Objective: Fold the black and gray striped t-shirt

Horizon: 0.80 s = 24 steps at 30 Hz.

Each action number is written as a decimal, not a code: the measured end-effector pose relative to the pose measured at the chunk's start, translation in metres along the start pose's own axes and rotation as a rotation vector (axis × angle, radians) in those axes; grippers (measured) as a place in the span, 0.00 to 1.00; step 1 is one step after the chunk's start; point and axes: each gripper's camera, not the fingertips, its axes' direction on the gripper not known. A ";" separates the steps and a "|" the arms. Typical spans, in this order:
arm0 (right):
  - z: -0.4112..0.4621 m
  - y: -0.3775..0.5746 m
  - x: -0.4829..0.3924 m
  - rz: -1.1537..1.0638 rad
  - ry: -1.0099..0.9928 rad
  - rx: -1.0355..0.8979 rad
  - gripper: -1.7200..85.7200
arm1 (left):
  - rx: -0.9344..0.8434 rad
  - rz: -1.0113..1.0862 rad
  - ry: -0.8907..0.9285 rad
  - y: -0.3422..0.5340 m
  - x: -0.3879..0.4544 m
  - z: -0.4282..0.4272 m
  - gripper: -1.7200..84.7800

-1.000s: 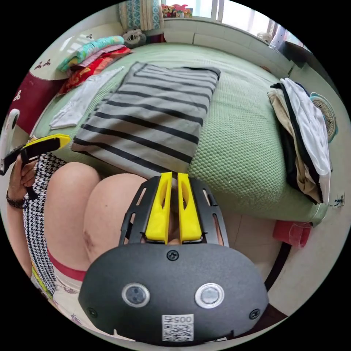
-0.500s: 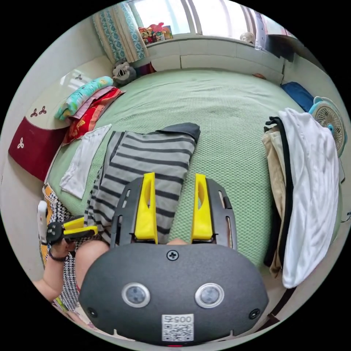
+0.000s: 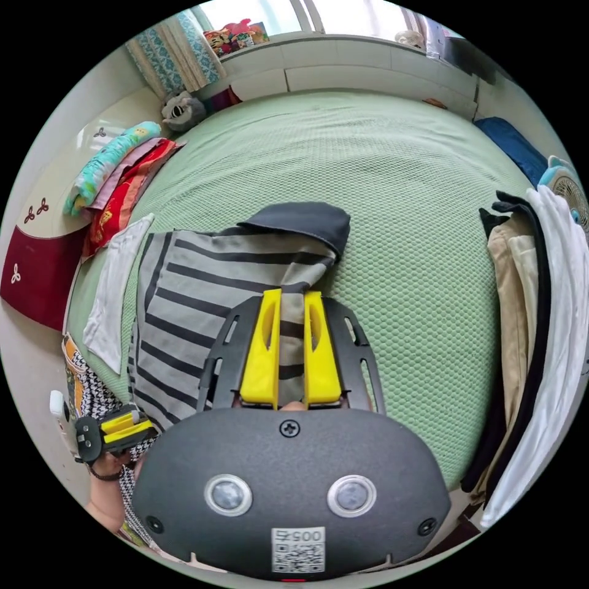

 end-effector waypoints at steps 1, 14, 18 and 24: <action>-0.003 -0.001 0.001 0.004 -0.001 -0.001 0.05 | 0.006 0.004 -0.001 -0.001 0.003 -0.004 0.09; -0.164 0.004 -0.024 -0.094 0.068 0.226 0.02 | 0.232 0.081 -0.025 0.020 0.108 -0.123 0.08; -0.227 0.012 -0.012 -0.113 0.126 0.297 0.02 | 0.298 0.130 -0.003 0.025 0.149 -0.154 0.08; -0.330 0.019 0.031 -0.124 0.240 0.394 0.02 | 0.401 0.253 0.048 0.020 0.238 -0.190 0.08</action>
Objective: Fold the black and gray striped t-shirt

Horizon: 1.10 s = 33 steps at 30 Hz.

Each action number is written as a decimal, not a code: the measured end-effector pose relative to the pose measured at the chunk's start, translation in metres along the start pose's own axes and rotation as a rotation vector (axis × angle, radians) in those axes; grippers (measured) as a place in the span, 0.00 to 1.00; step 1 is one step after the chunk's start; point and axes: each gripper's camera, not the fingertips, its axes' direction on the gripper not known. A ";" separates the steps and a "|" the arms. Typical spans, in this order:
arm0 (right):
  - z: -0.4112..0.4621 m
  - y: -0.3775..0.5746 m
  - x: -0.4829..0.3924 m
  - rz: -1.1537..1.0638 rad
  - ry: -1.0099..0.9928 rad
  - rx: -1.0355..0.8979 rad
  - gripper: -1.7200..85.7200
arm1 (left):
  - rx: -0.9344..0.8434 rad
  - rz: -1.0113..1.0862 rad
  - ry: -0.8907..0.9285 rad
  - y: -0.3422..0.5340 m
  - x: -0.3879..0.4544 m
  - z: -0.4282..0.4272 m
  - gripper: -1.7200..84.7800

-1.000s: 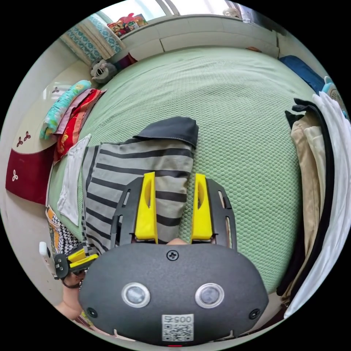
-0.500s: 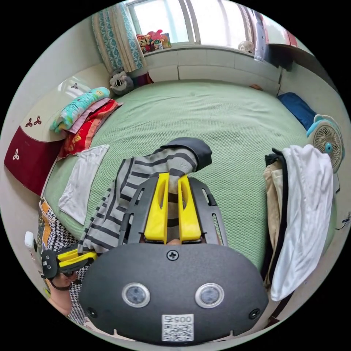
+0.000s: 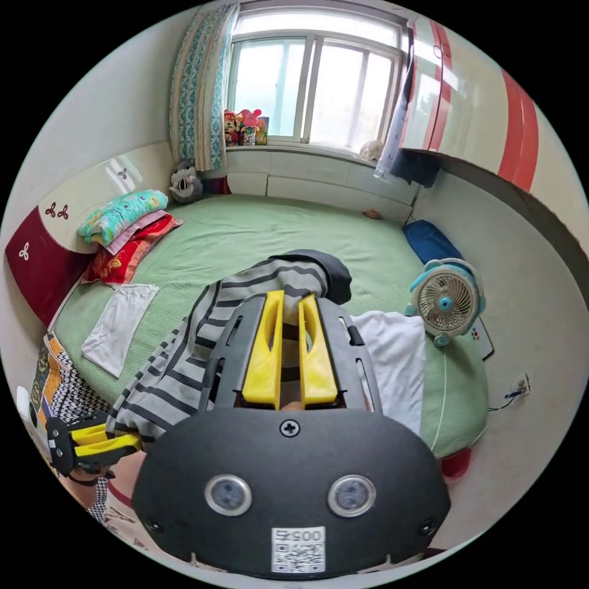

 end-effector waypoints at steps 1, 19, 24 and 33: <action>-0.007 -0.002 0.008 -0.004 0.017 0.007 0.02 | 0.014 0.019 0.023 -0.009 0.017 0.001 0.08; 0.063 0.041 0.132 0.238 0.274 -0.165 0.06 | -0.124 -0.029 0.134 -0.033 0.164 0.181 0.10; 0.141 0.091 0.112 0.263 0.129 -0.395 0.10 | -0.121 0.028 0.146 -0.014 0.148 0.158 0.11; 0.116 0.066 0.029 0.178 0.186 -0.179 0.08 | -0.093 -0.070 -0.023 0.044 0.010 0.083 0.09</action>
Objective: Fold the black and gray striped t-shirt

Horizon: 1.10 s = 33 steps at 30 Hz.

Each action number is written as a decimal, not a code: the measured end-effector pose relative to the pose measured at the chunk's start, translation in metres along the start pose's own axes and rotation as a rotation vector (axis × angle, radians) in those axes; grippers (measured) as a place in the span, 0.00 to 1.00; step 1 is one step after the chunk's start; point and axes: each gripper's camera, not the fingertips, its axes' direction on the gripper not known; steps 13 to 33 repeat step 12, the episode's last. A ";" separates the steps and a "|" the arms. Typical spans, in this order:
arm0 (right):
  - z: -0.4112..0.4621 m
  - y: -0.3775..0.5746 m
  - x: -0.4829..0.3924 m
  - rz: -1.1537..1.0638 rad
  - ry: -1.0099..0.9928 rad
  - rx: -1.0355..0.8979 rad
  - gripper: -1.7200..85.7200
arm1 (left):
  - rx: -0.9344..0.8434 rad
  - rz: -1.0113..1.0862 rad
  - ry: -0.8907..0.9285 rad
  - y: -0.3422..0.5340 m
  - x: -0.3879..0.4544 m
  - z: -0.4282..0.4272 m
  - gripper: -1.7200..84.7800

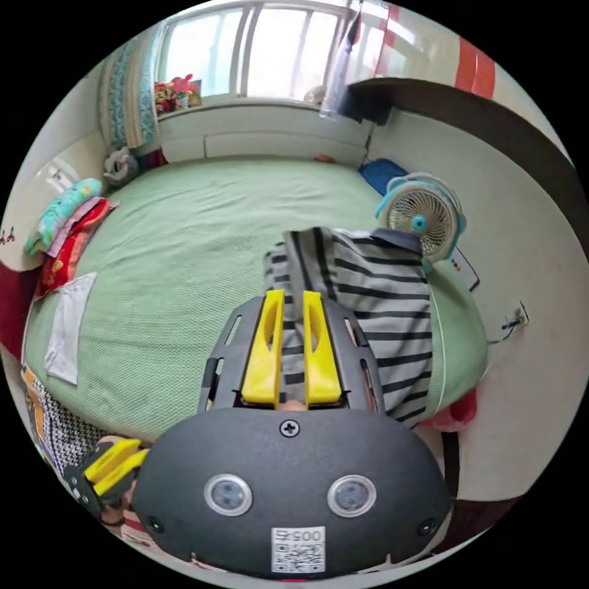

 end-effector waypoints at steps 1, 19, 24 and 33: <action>-0.005 0.001 -0.011 -0.013 -0.030 0.014 0.09 | 0.008 -0.052 -0.046 0.007 -0.030 -0.010 0.09; 0.036 0.037 -0.334 -0.336 -0.467 -0.129 0.12 | -0.005 -0.432 -0.209 0.111 -0.233 -0.083 0.08; 0.036 0.037 -0.334 -0.336 -0.467 -0.129 0.12 | -0.005 -0.432 -0.209 0.111 -0.233 -0.083 0.08; 0.036 0.037 -0.334 -0.336 -0.467 -0.129 0.12 | -0.005 -0.432 -0.209 0.111 -0.233 -0.083 0.08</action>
